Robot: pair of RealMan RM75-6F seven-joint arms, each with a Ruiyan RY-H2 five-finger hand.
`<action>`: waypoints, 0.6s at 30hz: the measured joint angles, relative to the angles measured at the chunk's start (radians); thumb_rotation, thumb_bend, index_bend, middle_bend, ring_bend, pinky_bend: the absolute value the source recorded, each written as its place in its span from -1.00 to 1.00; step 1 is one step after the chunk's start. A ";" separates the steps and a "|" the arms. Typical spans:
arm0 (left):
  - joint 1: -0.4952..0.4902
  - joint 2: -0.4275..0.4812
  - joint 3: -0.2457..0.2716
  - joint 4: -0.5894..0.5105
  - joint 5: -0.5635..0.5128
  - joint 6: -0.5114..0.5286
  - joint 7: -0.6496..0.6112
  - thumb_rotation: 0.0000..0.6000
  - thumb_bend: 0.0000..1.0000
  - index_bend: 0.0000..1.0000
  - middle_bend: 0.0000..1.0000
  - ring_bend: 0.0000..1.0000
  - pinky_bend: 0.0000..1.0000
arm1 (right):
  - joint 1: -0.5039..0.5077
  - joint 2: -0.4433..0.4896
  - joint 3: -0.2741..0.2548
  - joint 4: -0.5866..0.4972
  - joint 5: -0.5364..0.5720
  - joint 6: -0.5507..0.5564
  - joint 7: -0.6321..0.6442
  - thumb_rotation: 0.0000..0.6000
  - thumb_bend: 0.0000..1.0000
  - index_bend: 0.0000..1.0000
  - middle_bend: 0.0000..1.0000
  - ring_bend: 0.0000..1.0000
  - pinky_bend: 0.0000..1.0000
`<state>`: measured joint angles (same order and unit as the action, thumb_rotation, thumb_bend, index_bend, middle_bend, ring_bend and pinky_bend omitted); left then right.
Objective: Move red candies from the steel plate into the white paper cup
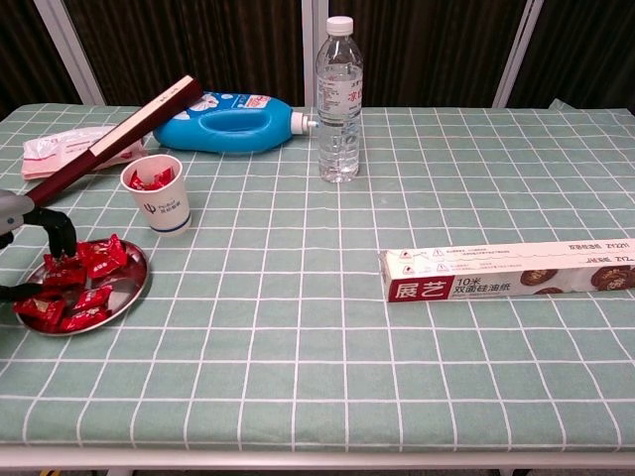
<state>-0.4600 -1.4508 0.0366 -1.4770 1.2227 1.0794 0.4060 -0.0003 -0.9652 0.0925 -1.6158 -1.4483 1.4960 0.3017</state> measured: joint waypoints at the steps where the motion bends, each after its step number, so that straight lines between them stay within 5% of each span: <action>1: 0.000 -0.006 -0.002 0.006 -0.002 -0.002 0.004 1.00 -0.37 -0.12 -0.04 0.87 1.00 | 0.000 0.000 0.000 0.000 0.000 0.000 0.000 1.00 -0.94 -1.00 -0.73 -1.00 -0.28; 18: -0.014 -0.075 -0.024 0.081 0.021 -0.024 0.023 1.00 -0.37 -0.07 0.01 0.87 1.00 | -0.001 0.005 0.000 -0.008 0.006 -0.001 -0.007 1.00 -0.94 -1.00 -0.72 -1.00 -0.28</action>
<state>-0.4738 -1.5260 0.0127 -1.3959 1.2438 1.0556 0.4287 -0.0017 -0.9606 0.0924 -1.6240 -1.4422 1.4954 0.2948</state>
